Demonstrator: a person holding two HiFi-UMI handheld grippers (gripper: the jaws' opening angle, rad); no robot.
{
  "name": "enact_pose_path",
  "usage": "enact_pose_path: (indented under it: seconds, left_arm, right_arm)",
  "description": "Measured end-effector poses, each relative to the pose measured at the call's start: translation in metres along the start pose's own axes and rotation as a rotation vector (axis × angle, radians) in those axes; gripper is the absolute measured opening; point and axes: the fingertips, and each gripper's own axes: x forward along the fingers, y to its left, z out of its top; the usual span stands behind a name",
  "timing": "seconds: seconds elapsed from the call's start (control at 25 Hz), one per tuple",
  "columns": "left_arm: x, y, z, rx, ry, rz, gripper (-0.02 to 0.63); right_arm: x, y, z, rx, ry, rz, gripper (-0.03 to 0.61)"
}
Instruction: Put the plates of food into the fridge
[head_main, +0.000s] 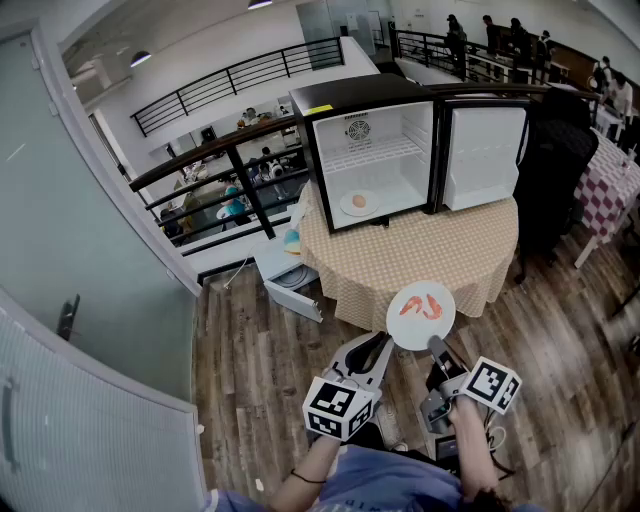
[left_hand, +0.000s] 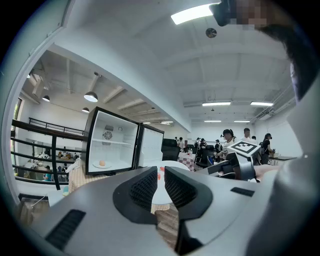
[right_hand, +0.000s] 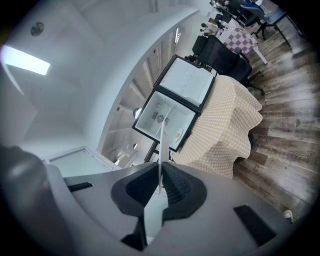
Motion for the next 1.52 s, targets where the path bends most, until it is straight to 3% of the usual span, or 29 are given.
enact_pose_path:
  seconds: [0.6,1.08,1.52]
  left_arm:
    - [0.011,0.03,-0.004,-0.024,0.021,0.023,0.038]
    - [0.103,0.118,0.022,-0.021,0.006,-0.016,0.038]
    - [0.171,0.198,0.043,-0.009,0.014,-0.089,0.038]
  right_arm:
    - [0.037,-0.008,0.01,0.02,0.023,0.011,0.028]
    - [0.145,-0.016,0.062,0.054,0.027,0.023,0.028]
    - [0.241,-0.02,0.099,0.07,0.024,-0.032,0.028]
